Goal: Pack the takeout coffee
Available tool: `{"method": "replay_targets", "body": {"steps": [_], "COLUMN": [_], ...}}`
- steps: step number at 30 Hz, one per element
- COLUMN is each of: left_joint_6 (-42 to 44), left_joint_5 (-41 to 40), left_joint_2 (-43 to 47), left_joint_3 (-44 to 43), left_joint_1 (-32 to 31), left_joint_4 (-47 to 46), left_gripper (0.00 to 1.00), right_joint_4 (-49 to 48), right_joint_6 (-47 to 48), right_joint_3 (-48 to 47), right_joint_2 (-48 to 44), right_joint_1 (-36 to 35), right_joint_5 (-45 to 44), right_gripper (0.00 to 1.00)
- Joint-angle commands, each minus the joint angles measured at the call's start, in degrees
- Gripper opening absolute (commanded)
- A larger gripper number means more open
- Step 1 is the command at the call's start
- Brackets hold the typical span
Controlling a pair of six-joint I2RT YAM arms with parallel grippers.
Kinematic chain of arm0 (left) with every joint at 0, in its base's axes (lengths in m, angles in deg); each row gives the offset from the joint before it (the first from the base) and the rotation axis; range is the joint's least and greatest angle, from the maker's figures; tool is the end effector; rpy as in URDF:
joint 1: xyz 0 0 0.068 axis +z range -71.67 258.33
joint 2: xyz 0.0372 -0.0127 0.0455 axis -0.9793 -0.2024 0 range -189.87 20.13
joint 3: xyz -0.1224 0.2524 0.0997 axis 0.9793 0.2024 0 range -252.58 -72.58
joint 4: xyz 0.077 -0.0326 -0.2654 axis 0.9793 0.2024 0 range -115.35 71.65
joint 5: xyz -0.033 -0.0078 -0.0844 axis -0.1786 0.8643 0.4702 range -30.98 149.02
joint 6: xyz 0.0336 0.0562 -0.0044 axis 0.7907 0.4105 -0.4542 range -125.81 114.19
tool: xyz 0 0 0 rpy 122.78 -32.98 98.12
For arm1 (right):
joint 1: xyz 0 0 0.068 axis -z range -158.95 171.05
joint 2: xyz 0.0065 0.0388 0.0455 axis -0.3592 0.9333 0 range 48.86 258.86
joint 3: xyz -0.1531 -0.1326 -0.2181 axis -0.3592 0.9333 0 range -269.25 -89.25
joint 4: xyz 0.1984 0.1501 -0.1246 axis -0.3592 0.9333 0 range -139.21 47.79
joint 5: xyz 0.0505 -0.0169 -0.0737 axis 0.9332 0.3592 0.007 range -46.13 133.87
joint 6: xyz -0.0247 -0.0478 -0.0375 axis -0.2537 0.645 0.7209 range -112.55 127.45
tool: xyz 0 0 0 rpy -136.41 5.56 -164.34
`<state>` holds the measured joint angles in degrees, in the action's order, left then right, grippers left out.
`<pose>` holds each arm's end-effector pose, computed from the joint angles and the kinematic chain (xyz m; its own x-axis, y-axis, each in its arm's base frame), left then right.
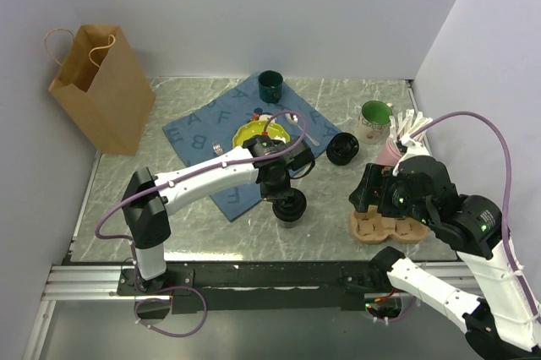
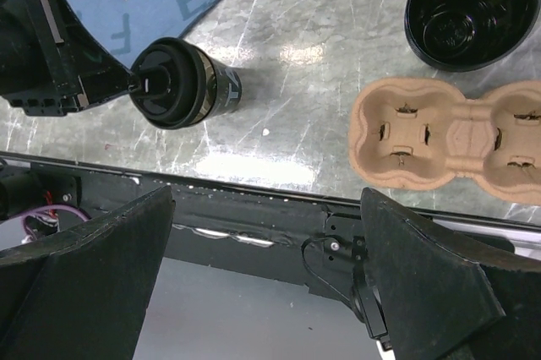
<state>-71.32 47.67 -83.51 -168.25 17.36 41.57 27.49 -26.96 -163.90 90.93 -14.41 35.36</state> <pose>0.1979 -0.3356 0.2976 -0.9516 -0.1241 -0.2811 -0.0815 0.9840 -0.1586 0.0728 0.0425 0.4126 -0.7431 0.1569 -0.6505 -0.0815 0.9437 0.3208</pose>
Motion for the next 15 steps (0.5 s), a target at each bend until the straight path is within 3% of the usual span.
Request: {"method": "replay_targets", "body": {"steps": [1, 15], "left_joint_6": [0.4, 0.4], "left_joint_5": [-0.2, -0.8], "left_joint_2": [-0.4, -0.3], "left_joint_3": [0.1, 0.8], "left_joint_1": [-0.2, -0.5], "left_joint_4": [0.2, 1.2], "left_gripper": [0.06, 0.08], "right_joint_4": [-1.6, -3.1], "right_joint_6": [-0.1, -0.1], "right_joint_3": [0.3, 0.6], "right_joint_2": [-0.8, -0.1], "right_joint_1": [0.1, 0.2], "right_joint_5": [-0.7, 0.2], "right_gripper": [0.99, 0.99]}}
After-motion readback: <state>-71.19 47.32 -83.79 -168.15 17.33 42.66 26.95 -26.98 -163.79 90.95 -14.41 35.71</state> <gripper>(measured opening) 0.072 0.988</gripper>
